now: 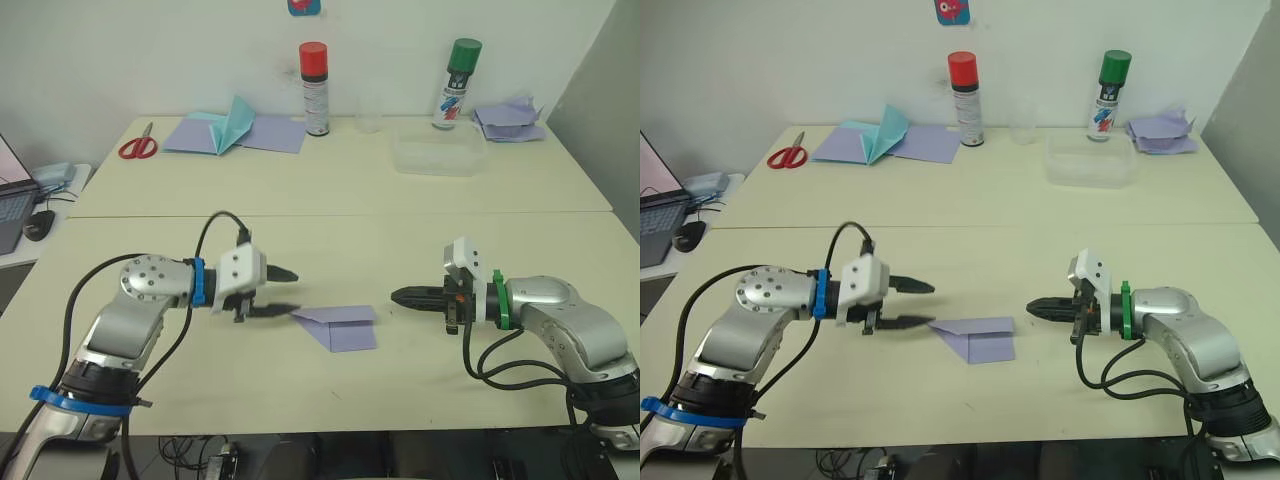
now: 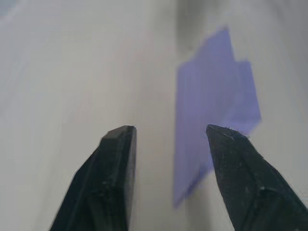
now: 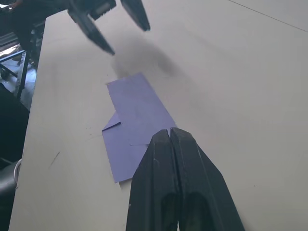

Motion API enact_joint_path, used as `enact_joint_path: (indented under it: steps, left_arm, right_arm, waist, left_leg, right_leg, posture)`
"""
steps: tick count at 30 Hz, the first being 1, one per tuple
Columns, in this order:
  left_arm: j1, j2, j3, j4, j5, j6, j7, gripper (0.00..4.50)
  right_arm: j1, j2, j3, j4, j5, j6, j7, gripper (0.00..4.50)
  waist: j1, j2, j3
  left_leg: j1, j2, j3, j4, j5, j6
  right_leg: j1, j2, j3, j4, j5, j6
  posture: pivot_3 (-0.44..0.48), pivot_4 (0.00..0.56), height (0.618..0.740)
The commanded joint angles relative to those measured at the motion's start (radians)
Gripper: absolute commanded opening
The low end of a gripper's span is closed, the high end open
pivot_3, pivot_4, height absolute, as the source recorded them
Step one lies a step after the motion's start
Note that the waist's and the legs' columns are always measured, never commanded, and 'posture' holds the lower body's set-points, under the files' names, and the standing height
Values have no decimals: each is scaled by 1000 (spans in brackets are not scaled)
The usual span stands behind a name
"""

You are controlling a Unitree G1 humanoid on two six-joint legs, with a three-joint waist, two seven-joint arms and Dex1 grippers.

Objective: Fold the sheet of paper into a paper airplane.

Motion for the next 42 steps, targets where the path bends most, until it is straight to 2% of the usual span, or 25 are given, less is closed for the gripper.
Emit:
enact_joint_path:
  steps: [1,5,10,13,20,21,22,24,33,42]
  left_arm:
    - [45,-59,-21,-69,-17,69,85,1332]
    - [113,-90,-72,-108,43,92,163,19]
    - [176,-64,-186,-90,170,54,192,19]
    - [189,-61,-217,-46,227,18,215,19]
    - [184,-116,-175,-61,168,55,261,19]
    - [185,-99,-171,-69,164,58,247,19]
    - [184,-84,-167,-74,162,61,237,0]
    - [171,-78,-155,-75,147,86,235,0]
    - [88,-133,-163,-23,131,128,250,0]
    - [53,-113,-227,86,206,82,213,0]
  right_arm:
    - [-28,9,-3,8,-6,-23,0,0]
    - [-28,17,-8,-3,-6,-12,-10,0]
    - [-22,33,5,-36,1,8,-31,0]
    - [-14,37,24,-53,-8,4,-31,0]
    - [18,9,42,-86,-24,-40,-6,0]
    - [28,3,47,-82,-49,-79,-3,0]
    - [39,-3,52,-74,-77,-130,2,294]
    - [67,-22,57,-59,-123,-225,26,573]
    - [146,-51,62,41,-256,-513,62,3859]
    - [127,-4,91,20,-287,-596,56,3859]
  waist:
    - [0,0,0]
    - [-1,0,0]
    - [1,0,0]
    - [3,0,0]
    - [17,2,-1]
    - [20,2,-1]
    - [21,2,-1]
    - [22,2,-1]
    - [24,1,-1]
    - [24,1,-1]
  left_leg:
    - [0,0,0,0,0,0]
    - [0,0,0,0,1,-2]
    - [0,0,0,-1,0,0]
    - [0,0,1,0,0,0]
    - [1,-1,1,0,0,1]
    - [1,-1,2,0,0,1]
    - [1,-1,2,0,0,1]
    - [1,-1,2,0,0,0]
    - [1,-1,3,0,0,-1]
    - [1,-1,3,0,1,-2]
  right_leg:
    - [0,0,0,0,0,0]
    - [-1,0,0,1,0,0]
    - [-1,0,0,1,0,0]
    - [0,0,1,0,0,0]
    - [1,-2,1,-1,0,0]
    - [1,-2,1,-1,0,0]
    - [1,-2,1,-1,0,0]
    - [1,-2,0,-1,0,0]
    - [0,-2,0,-1,0,0]
    - [1,-2,1,-1,0,0]
  posture:
    - [0,150,740]
    - [0,150,740]
    - [0,150,740]
    - [0,150,740]
    - [0,150,740]
    - [0,150,740]
    - [0,150,740]
    - [0,150,740]
    - [0,150,740]
    - [0,150,740]
